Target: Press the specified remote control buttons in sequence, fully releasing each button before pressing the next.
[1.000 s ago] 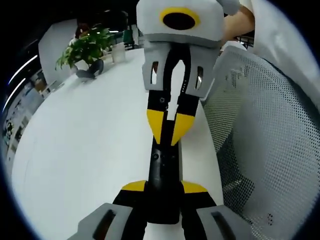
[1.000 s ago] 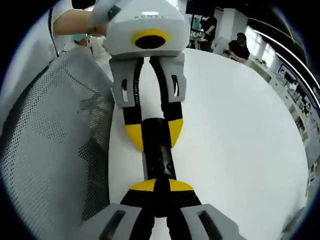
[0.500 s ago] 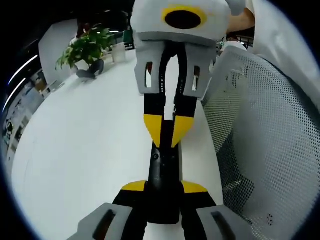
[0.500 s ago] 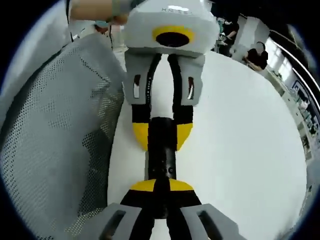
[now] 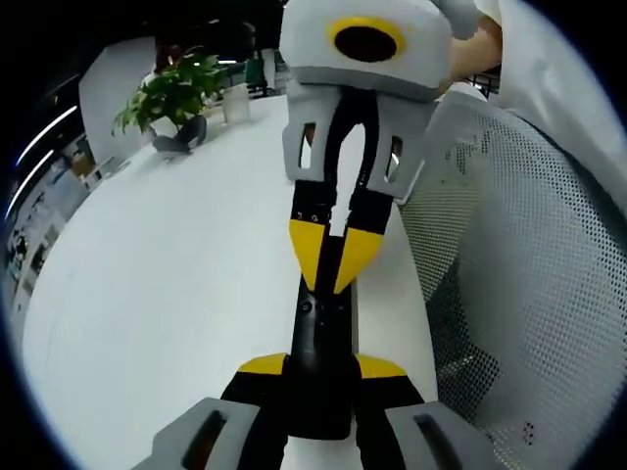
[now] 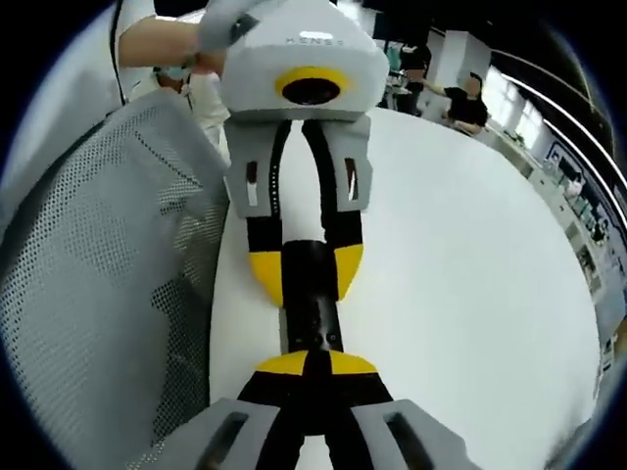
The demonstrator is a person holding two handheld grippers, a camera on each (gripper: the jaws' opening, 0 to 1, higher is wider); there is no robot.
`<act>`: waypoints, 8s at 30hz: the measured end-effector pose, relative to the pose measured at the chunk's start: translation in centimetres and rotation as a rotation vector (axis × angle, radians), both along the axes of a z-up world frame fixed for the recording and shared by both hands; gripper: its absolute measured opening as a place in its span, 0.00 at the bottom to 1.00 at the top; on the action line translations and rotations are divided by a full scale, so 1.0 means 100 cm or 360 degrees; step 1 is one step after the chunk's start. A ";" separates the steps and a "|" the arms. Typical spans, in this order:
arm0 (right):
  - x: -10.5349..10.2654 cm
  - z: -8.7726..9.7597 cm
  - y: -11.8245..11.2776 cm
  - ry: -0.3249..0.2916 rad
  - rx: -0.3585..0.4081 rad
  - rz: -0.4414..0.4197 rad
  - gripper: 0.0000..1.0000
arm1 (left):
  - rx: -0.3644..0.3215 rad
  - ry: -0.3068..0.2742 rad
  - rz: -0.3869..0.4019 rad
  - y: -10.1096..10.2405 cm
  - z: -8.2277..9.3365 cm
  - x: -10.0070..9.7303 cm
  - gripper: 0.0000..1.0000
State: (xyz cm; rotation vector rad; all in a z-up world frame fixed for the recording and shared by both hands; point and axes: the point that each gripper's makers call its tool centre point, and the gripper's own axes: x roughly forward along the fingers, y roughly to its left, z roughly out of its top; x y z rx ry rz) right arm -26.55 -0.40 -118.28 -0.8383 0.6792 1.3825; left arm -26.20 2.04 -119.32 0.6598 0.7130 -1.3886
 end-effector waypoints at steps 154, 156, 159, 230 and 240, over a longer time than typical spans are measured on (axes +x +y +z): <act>0.000 0.000 0.009 0.0278 -0.0051 -0.0326 0.00 | 0.0053 0.0025 -0.0012 -0.001 0.000 -0.001 0.23; 0.004 0.001 0.009 0.0391 0.0001 -0.0419 0.00 | 0.0041 0.0026 -0.0007 -0.001 0.000 -0.001 0.23; 0.018 0.000 0.003 0.0264 -0.0062 -0.0395 0.00 | 0.0036 0.0024 -0.0001 -0.001 0.000 -0.001 0.23; 0.001 -0.003 0.034 -0.0003 -0.0079 -0.0035 0.00 | -0.0052 0.0051 0.0001 -0.002 0.000 -0.001 0.22; 0.003 0.002 0.033 0.0228 0.0155 -0.0264 0.00 | -0.0032 0.0028 0.0007 -0.002 0.000 -0.001 0.23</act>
